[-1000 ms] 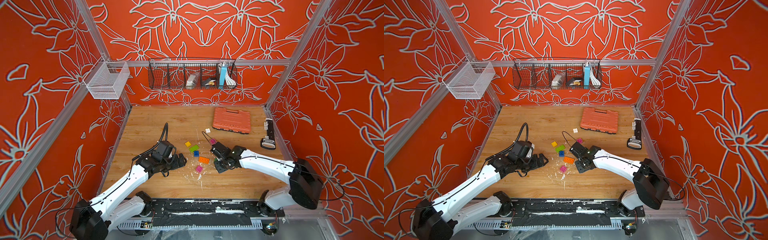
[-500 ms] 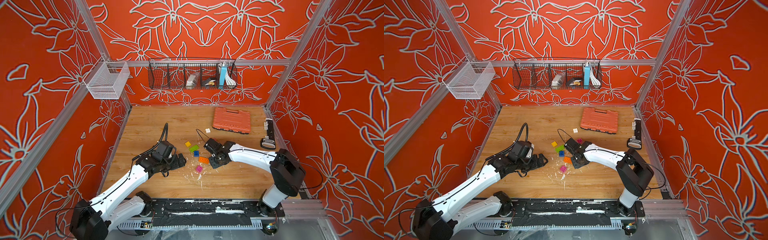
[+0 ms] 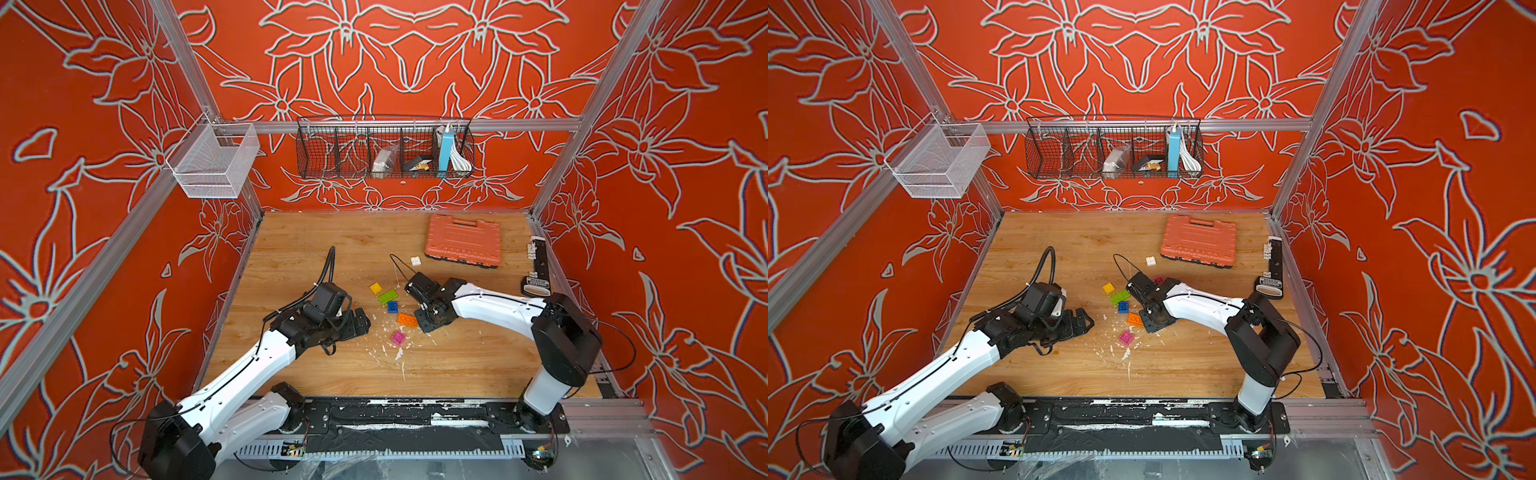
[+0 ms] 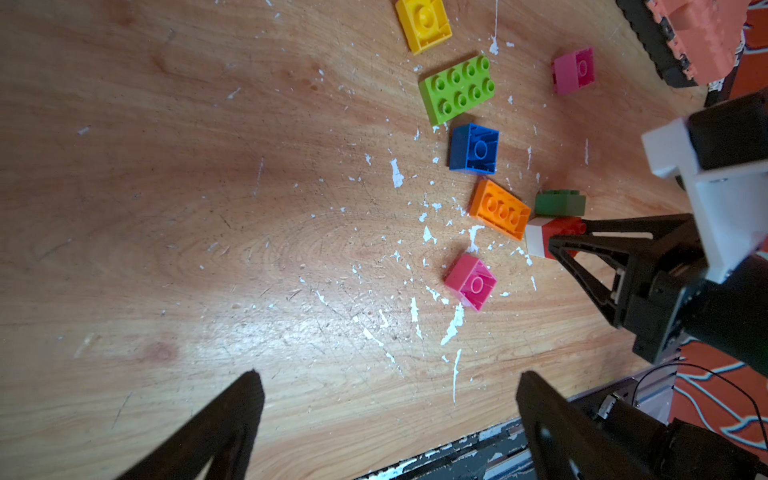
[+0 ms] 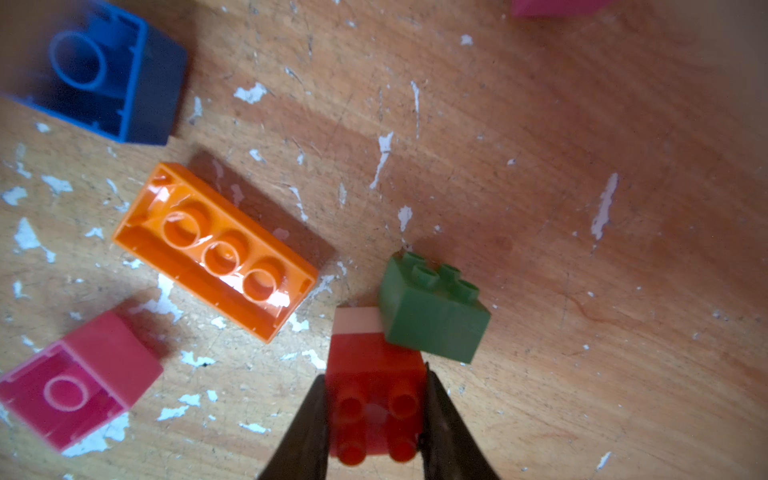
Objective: Assemble the letter r with lego
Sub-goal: Place the lego brick at the center of the board, then pick up the lego brick from the center of the board.
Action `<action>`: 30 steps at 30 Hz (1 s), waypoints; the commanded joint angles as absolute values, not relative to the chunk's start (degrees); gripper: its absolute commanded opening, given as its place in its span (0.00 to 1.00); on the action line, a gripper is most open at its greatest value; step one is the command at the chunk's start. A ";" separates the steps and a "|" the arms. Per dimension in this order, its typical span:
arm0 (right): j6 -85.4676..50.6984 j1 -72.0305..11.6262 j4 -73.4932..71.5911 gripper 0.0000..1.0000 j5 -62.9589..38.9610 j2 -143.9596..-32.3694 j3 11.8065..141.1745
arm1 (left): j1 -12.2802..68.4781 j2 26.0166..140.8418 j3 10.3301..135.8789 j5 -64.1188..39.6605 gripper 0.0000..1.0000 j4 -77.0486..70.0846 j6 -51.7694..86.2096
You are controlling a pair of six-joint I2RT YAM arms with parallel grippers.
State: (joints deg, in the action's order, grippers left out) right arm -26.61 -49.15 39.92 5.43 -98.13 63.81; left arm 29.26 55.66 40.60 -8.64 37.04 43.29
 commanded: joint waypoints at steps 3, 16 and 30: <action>-27.81 -49.47 42.55 0.16 3.70 -99.52 64.01 | 29.49 54.65 40.77 -6.94 0.97 38.92 41.72; -29.79 -46.13 40.06 0.85 -0.75 -82.23 61.78 | 35.61 60.51 45.21 -3.34 0.90 39.40 36.59; -35.77 -26.16 30.06 0.78 -19.89 -63.33 43.46 | 50.17 90.24 61.24 3.45 0.88 38.70 30.16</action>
